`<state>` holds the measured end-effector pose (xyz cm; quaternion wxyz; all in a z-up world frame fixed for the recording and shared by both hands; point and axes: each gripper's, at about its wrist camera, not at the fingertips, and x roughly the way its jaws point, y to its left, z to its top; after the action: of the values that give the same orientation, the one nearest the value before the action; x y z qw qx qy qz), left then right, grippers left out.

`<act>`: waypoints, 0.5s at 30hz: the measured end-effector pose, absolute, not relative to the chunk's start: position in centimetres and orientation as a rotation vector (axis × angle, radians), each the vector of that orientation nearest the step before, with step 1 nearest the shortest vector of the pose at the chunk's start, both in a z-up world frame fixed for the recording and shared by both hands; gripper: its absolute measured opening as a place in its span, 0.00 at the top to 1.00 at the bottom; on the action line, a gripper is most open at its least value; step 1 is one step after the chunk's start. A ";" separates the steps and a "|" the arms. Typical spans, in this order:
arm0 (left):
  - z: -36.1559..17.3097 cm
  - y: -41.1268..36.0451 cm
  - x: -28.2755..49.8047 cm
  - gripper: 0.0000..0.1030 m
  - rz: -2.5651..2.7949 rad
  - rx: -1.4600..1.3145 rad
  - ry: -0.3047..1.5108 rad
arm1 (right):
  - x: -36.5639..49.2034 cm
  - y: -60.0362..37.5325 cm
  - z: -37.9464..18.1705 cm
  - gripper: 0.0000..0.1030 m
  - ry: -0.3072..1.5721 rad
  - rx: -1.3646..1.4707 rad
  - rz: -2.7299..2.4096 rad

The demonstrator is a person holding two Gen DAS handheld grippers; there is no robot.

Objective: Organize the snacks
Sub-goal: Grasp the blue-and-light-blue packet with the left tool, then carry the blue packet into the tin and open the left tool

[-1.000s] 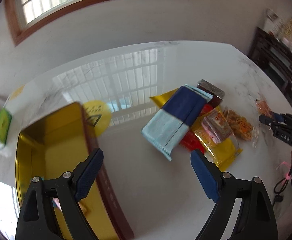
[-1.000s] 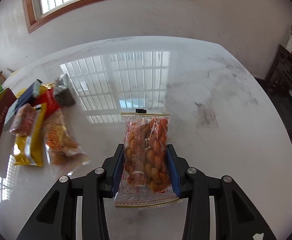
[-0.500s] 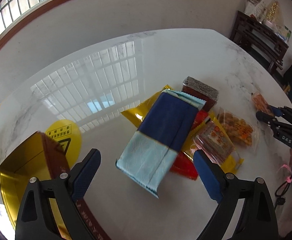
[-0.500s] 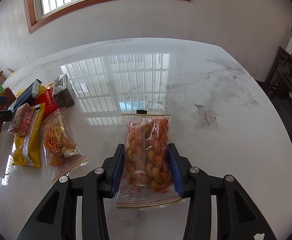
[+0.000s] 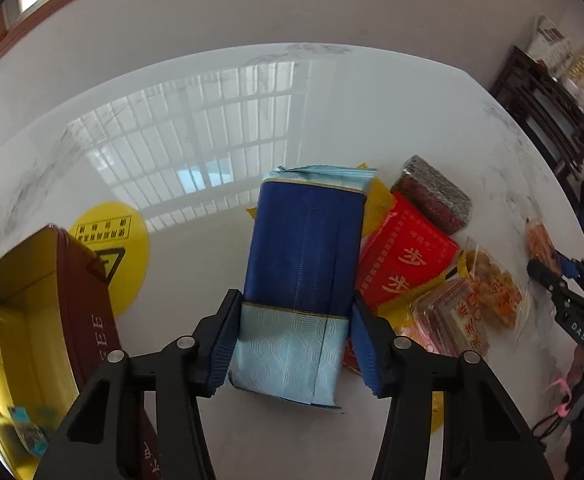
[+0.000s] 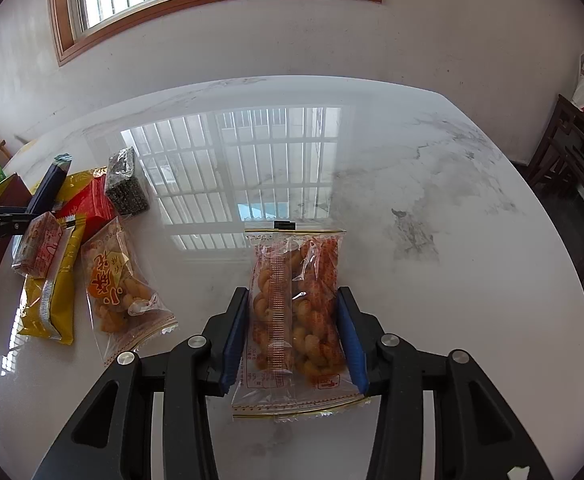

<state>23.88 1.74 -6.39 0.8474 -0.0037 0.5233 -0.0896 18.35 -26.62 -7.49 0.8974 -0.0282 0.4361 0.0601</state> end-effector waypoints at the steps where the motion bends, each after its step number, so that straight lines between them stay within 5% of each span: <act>1: -6.3 1.9 23.8 0.49 -0.183 -0.012 1.102 | 18.4 -26.6 -7.5 0.59 0.903 -0.059 0.124; 15: -5.8 3.4 20.4 0.49 -0.099 -0.076 1.094 | 18.5 -26.4 -7.6 0.60 0.904 -0.066 0.121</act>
<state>20.42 3.40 -5.85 0.8521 -0.0362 0.5200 -0.0470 18.49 -26.44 -7.60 0.8972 -0.0321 0.4366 0.0583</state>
